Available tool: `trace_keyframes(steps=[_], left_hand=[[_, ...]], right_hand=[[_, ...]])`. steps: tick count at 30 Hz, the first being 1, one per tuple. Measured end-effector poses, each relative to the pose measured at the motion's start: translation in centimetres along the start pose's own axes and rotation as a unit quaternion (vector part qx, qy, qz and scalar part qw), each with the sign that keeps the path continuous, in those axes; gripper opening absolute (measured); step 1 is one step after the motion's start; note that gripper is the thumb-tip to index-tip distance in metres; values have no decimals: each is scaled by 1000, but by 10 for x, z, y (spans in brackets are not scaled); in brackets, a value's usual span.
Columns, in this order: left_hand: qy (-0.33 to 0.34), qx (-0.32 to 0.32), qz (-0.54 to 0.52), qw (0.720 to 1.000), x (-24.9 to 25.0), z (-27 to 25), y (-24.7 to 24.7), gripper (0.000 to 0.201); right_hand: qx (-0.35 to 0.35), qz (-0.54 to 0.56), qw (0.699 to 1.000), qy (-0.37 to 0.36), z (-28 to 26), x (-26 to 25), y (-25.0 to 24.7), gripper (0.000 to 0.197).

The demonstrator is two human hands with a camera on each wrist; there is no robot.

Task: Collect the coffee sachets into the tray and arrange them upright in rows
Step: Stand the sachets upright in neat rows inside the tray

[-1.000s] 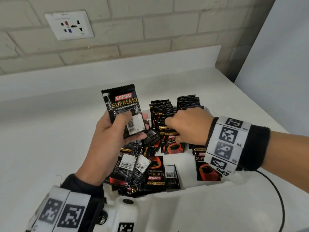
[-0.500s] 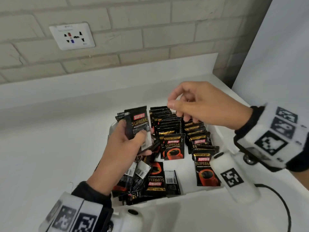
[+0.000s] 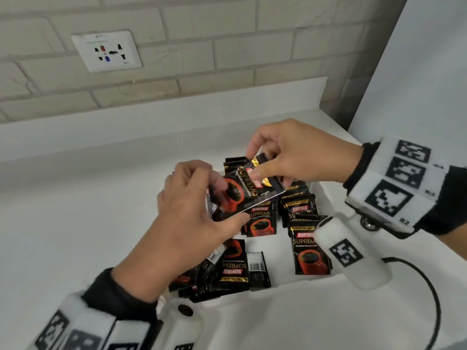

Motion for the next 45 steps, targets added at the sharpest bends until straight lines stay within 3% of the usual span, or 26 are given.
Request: trace_keyframes(steps=[4,9,20,26,31,35,40,45], left_hand=[[-48,37,-17,998,-11,-5,-29,40],[-85,104,-69,989,-38,-7,-53,23],[-160,98,-129,974,-56,-9,-55,15],[-161,68,-118,978,-53,-7,-47,13],[-149,-3,-31,988,-50,3,-41,13],[-136,-103,65,983,-47,22,-31,14],[-79,-237,195,948,-44,53,-3,41],[-96,-335,259,901,-54,74,12,56]], right_hand=[[-47,-235,970,-30,1,6,10,21],[-98,-385,915,-75,6,6,38,28],[-119,-481,859,-132,17,6,64,23],[-76,-500,848,-155,18,9,61,37],[-12,-463,877,-131,14,7,36,45],[3,-398,911,-109,-6,6,17,35],[-91,-321,936,-107,-50,8,31,30],[-162,-269,941,-127,-90,18,60,36]])
Point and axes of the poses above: each hand's wrist, its own z-axis towards the middle knuckle, its own y-axis out of the palm, x = y × z, the point moved 5 cm from there along z, towards the middle knuckle, and after that the axes turned 7 degrees about -z, right-handed, at the moved point
